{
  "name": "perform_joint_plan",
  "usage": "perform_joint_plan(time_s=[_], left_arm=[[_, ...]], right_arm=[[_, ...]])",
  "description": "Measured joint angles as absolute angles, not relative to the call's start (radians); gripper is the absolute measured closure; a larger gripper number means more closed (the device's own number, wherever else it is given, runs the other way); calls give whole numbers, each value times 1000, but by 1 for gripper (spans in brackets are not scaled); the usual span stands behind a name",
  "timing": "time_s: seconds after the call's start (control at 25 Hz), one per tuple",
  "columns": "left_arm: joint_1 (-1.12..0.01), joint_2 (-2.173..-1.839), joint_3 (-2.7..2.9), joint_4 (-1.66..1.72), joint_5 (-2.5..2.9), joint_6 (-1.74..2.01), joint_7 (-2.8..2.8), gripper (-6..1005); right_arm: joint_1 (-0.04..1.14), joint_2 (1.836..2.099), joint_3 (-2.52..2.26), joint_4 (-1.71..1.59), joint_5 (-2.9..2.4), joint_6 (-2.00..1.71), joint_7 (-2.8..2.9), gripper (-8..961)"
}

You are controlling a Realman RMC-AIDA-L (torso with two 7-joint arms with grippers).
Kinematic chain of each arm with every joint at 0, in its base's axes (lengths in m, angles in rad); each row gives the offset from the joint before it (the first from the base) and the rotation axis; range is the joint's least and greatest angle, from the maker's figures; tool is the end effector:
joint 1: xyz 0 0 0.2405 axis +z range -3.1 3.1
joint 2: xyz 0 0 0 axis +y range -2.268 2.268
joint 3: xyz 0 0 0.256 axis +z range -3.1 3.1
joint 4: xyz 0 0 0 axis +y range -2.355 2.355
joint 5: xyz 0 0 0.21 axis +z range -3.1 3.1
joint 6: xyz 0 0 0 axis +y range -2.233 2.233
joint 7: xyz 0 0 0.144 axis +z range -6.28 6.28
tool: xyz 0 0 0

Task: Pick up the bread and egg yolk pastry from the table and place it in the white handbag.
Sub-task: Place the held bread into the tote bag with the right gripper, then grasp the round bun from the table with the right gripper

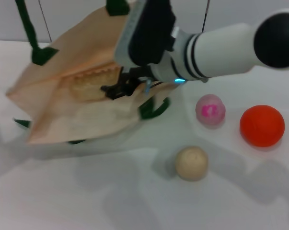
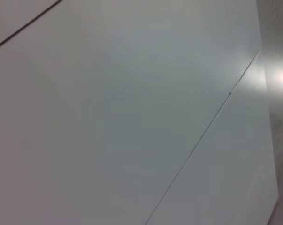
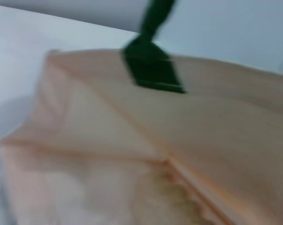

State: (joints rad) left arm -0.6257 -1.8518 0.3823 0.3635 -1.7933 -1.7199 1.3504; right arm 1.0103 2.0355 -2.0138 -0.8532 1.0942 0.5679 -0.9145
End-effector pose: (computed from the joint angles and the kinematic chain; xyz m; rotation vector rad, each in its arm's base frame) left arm -0.2399 0.3767 0.1599 -1.9765 -0.8992 -1.8104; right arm 0.0518 0.4117 -0.1262 -2.6877 -0.0708 -0.0337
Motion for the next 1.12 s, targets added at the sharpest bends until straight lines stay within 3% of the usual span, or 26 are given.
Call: perform_joint_plan(time_s=[0.28,0.48,0.72,1.12], left_arm=[[-628,-1851,381,363,-1789,-1719,1350,906],[-619,-1851,378,364,-1797,-1721,1347,907],[-615,-1851,377,369,-1806,-1717,1344,907],[-603,-1840,377,367,-1809,-1672,1350,908]], right_arm=[[1064,2034,-1991,-898,1107,724,-916,65],[988,2025,-1929,-977,1101,794,-945,65],[818,2025,-1663,-1129,1109,1044,-1099,64],[717,2024,-1471,-1144,1101,1248,-1184,64]])
